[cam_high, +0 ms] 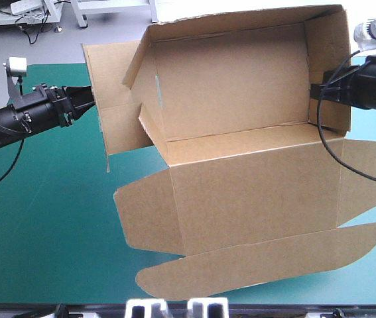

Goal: Fold the box

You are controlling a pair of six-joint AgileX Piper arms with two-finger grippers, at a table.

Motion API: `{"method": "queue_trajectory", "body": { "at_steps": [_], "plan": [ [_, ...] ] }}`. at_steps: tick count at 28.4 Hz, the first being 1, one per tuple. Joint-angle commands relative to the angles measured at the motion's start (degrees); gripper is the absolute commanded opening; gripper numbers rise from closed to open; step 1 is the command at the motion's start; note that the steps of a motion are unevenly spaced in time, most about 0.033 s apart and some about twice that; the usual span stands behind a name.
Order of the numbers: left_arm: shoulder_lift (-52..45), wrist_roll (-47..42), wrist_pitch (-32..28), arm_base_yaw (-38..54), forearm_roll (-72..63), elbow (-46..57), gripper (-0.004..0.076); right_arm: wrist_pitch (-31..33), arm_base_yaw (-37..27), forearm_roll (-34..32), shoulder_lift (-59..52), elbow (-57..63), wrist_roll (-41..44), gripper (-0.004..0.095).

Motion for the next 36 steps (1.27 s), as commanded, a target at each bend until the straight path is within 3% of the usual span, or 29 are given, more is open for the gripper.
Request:
{"method": "queue_trajectory", "body": {
  "at_steps": [1,10,36],
  "plan": [
    [-2.82,0.29,4.29,-0.32,-4.07,-1.91,0.0402,-6.13,-0.21,3.65,-0.03,-1.72,0.14,-0.0016],
    [-4.04,-1.32,4.29,-0.64,-4.27,-1.91,0.0402,-7.25,-0.21,7.25,1.89,-1.72,-1.82,-0.0016],
    [-5.56,-1.32,4.2,-8.68,-5.68,-1.91,0.0402,-8.9,3.28,5.77,5.98,-1.61,-1.82,-0.0014]
  ]
}}
